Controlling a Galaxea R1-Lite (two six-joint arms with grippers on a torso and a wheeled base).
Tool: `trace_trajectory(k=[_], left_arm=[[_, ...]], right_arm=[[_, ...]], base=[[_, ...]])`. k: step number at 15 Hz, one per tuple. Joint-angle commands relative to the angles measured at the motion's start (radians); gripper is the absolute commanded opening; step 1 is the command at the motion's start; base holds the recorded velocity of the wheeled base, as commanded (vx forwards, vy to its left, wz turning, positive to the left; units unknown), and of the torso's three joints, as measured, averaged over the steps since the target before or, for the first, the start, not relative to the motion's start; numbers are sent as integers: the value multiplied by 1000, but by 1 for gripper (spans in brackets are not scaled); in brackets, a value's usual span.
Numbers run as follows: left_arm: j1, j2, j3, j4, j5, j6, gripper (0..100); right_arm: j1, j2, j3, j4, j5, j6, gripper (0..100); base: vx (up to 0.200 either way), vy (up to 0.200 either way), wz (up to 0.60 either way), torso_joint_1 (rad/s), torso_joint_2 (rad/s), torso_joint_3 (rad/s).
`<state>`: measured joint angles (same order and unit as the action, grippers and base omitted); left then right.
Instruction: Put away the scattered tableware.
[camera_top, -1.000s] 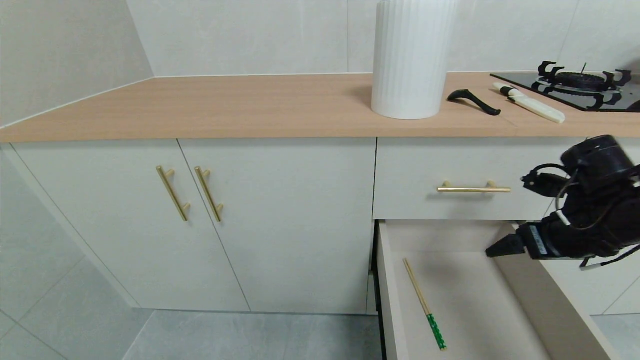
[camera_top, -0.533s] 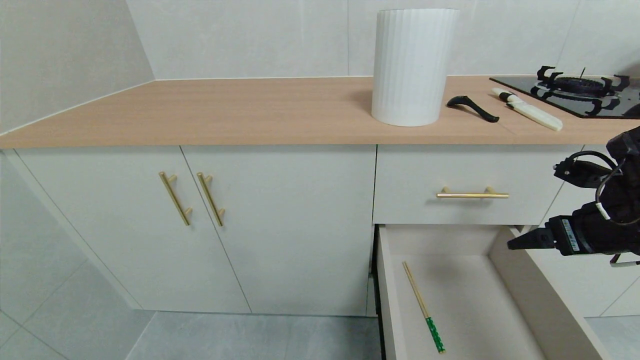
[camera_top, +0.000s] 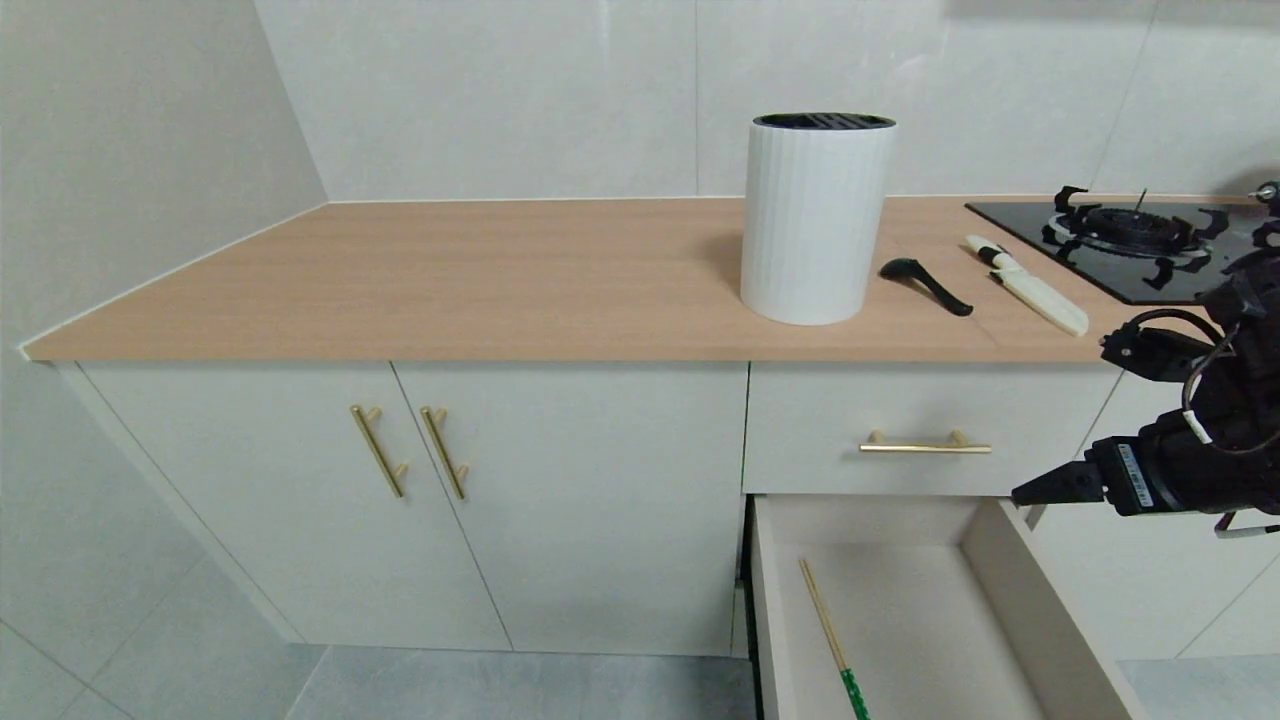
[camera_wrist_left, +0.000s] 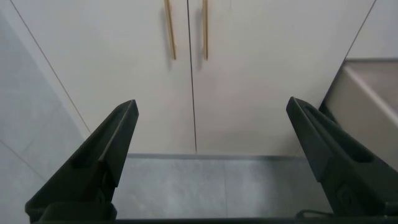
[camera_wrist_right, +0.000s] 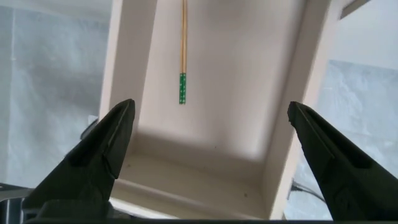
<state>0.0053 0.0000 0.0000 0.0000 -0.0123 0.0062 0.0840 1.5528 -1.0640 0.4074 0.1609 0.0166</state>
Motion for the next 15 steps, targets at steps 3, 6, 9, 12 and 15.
trace_trajectory(k=[3,6,9,12,15], left_arm=[[1,0,0,0,0,0,100],[1,0,0,0,0,0,100],[1,0,0,0,0,0,100],[1,0,0,0,0,0,100],[1,0,0,0,0,0,100]], right_arm=[[0,12,-1,1,0,0,100],[0,24,-1,1,-1,0,100],[2,26,-1,1,-1,0,100],[2,29,-1,-7,-1,-12,100],[2,93,-31,-142,-11,-75,100]], base=[[0,0,0,180,-468,-295],[0,0,0,201,-476,-289],[0,0,0,207,-491,-284],[0,0,0,207,-487,-266],[0,0,0,66,-146,-87]])
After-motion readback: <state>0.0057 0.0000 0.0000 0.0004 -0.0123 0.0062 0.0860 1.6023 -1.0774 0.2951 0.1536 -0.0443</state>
